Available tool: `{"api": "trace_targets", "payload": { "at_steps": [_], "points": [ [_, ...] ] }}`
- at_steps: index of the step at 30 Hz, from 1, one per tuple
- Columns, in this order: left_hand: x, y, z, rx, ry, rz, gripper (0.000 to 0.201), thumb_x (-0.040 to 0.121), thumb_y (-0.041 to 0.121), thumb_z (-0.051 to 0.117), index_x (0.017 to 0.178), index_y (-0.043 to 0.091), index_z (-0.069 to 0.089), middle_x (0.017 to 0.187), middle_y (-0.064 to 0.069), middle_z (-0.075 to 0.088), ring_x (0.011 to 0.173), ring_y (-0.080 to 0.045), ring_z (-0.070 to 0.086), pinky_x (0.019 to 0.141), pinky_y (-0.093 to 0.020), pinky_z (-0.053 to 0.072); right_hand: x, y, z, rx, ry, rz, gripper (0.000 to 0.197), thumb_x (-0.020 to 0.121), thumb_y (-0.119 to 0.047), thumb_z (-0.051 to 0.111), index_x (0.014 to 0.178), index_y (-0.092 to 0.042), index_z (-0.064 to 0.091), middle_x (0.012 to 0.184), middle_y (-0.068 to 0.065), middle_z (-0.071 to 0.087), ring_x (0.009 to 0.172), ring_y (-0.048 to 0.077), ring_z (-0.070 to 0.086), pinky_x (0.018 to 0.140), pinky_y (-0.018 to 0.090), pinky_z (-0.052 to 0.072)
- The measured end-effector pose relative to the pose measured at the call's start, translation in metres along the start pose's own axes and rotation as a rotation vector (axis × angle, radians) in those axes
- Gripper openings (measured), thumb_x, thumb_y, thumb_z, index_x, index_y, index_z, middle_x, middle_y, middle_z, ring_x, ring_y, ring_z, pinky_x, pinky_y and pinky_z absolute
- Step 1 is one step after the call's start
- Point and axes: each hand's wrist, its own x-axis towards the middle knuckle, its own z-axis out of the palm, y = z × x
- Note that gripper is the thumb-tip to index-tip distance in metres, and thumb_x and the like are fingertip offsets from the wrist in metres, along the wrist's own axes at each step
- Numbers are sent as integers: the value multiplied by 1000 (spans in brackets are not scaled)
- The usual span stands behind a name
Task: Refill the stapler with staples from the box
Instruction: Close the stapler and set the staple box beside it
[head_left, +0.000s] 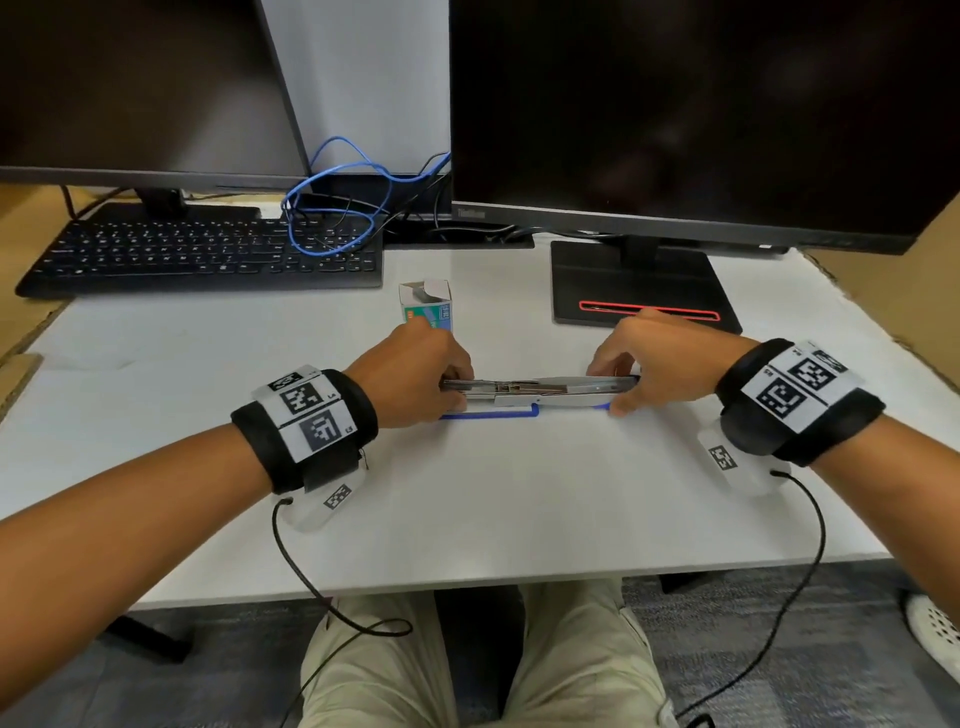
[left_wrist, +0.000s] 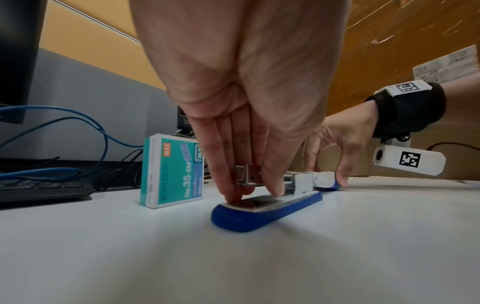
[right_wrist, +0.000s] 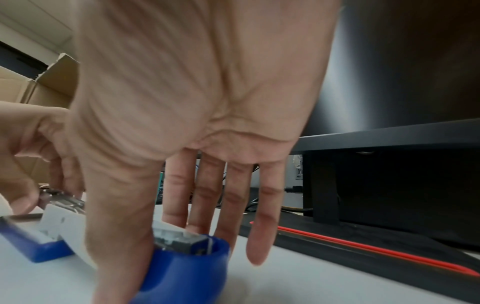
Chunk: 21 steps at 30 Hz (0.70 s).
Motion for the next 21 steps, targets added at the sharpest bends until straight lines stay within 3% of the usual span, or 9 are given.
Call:
{"api": "trace_targets", "payload": {
  "at_steps": [6,9,13,16,18,21],
  "points": [
    [4,0,-1,-48,-8,-24,26,78,24,78,102,16,78,90,-2,77,75,-10,60,77,-28,56,-2,0,-7,-19,49,-3,24,79,-31,72,102,-32,73,91,-15,66,84,10,55,82,39,55],
    [4,0,-1,-63,0,-21,26,76,23,80,101,14,78,89,-2,78,67,-6,58,68,-16,49,-4,-2,-17,-3,92,-18,28,80,-29,74,108,-29,72,97,-11,67,86,10,53,82,40,56],
    [2,0,1,-91,-7,-49,27,76,24,80,102,16,76,91,-1,78,66,0,58,64,-7,40,-5,-13,-34,62,221,-54,37,81,-32,75,117,-24,67,105,-6,66,83,6,54,82,25,44],
    [0,1,0,-154,-25,-85,41,75,24,81,113,13,71,99,-3,76,81,-8,65,76,-15,49,-2,-31,-41,128,292,-76,42,81,-34,76,119,-24,65,104,-5,64,81,5,55,85,27,46],
    [-1,0,-1,-207,-29,-119,49,72,23,84,117,13,68,101,-4,74,89,-12,67,83,-21,53,0,-45,-44,202,308,-90,46,81,-31,77,123,-21,62,106,0,67,86,14,63,88,30,53],
    [-2,-6,-2,-274,-31,-156,57,66,22,88,117,15,64,102,-2,75,91,-13,68,87,-27,56,7,-64,-42,292,342,-141,48,78,-28,80,121,-18,61,100,0,69,81,15,67,81,29,59]
  ]
}}
